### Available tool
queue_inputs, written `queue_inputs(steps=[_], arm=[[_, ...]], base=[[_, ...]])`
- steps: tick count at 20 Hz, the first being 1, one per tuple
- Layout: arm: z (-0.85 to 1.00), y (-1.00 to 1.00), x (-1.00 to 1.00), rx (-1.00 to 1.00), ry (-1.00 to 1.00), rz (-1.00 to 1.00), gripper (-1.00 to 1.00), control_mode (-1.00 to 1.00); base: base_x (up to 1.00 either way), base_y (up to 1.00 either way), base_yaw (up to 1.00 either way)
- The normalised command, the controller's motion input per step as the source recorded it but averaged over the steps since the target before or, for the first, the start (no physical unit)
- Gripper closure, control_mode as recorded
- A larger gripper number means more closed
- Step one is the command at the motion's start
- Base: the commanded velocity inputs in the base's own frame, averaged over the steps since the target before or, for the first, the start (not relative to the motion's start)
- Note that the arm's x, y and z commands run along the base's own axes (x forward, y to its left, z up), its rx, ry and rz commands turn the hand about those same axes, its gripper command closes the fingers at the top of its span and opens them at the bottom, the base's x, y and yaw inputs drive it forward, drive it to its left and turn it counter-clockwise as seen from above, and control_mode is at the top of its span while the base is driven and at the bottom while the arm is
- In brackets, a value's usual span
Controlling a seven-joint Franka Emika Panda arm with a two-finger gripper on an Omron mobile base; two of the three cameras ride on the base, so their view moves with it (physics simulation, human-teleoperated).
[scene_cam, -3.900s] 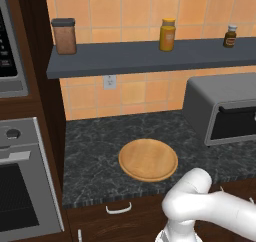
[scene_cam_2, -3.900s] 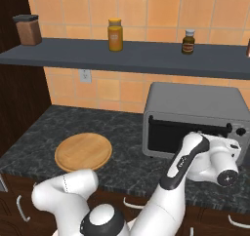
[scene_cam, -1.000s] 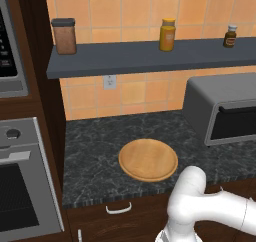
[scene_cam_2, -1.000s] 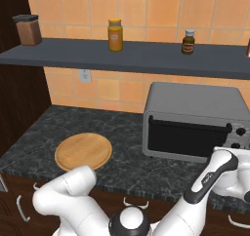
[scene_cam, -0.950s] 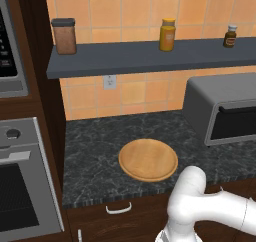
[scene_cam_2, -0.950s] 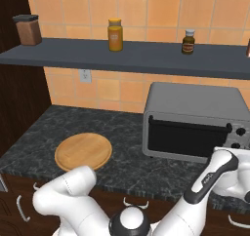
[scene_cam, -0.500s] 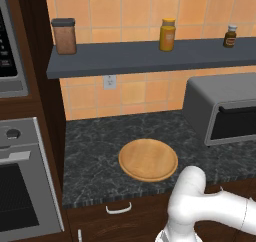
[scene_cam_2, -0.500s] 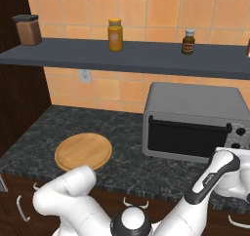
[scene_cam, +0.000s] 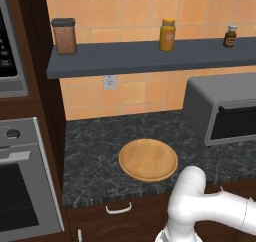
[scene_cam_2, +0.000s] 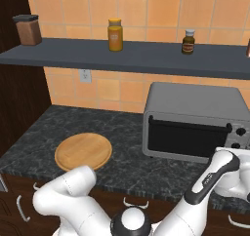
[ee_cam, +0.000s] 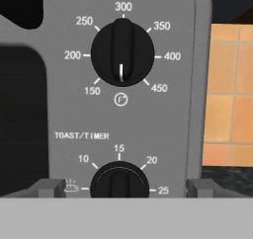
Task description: Pick up the kebab skewer and baguette bread, and place them inside the toaster oven. Close the toaster oven door and start by setting the timer.
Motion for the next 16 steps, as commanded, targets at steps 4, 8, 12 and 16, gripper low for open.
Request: queue_inputs(steps=[4,8,12,16], arm=[[0.0,0.0,0.0,0.0,0.0,0.0,1.0,-1.0],[0.0,0.0,0.01,0.0,0.0,0.0,1.0,-1.0],[0.0,0.0,0.24,0.0,0.0,0.0,1.0,-1.0],[0.0,0.0,0.43,0.0,0.0,0.0,1.0,-1.0]], base=[[0.0,0.0,0.0],[0.0,0.0,0.0],[0.0,0.0,0.0],[0.0,0.0,0.0]])
